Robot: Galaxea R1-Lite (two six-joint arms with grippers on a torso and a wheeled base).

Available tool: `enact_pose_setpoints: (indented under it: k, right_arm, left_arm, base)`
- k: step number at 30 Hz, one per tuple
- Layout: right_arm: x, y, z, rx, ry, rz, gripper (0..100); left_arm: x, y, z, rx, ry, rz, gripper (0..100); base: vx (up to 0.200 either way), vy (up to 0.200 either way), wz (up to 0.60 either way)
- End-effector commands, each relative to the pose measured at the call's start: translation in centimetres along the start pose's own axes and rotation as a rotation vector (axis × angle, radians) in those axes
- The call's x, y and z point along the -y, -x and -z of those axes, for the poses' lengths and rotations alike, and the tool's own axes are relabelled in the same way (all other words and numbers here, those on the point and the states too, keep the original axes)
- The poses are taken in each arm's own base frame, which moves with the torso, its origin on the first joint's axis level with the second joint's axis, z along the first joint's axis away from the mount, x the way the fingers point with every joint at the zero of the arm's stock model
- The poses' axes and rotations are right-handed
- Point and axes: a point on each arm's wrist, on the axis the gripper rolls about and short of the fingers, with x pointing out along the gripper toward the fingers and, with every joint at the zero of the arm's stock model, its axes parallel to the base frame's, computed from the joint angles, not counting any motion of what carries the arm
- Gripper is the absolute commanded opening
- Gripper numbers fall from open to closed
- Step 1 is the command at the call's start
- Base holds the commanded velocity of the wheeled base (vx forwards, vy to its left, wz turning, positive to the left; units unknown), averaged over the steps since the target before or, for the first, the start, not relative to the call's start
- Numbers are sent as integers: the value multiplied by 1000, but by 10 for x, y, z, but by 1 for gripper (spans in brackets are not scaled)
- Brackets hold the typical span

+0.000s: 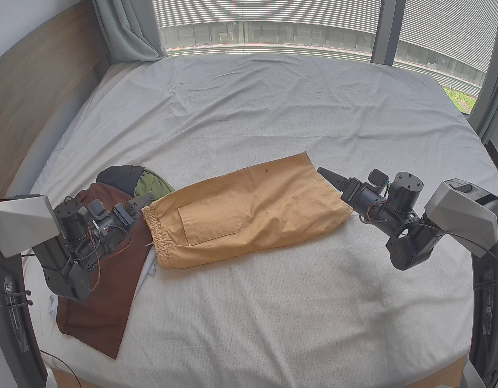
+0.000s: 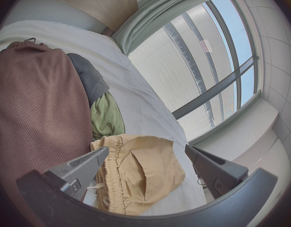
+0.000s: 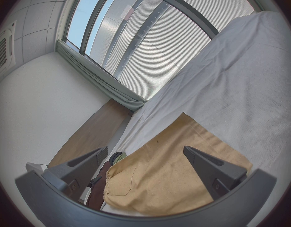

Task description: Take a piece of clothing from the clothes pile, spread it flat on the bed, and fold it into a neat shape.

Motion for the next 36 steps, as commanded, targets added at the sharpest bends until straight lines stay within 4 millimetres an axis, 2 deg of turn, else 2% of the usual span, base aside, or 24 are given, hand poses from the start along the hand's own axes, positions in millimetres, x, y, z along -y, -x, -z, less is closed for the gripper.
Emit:
enact_pose_setpoints:
  k: [1,6,12,27,28,36]
  right_arm:
    - [1,14,8,-18,-32,29,100]
    - [5,16,8,-19,-43,54,100]
    - [9,22,18,-65,-75,93,100]
    - [19,29,34,-128,-109,150,100]
    - [22,33,39,-163,-111,181,100]
    - [29,38,49,-210,-103,219,100]
  left_arm:
    - [11,3,-1,0,-9,18,100]
    - [14,4,2,-9,-49,22,100]
    - [16,7,9,-30,-146,17,100]
    - [15,6,13,-41,-177,13,100]
    - [17,7,18,-60,-187,15,100]
    - [12,6,23,-75,-215,6,100]
  base:
    - [0,0,0]
    - [0,0,0]
    - [0,0,0]
    - [0,0,0]
    - [0,0,0]
    - [0,0,0]
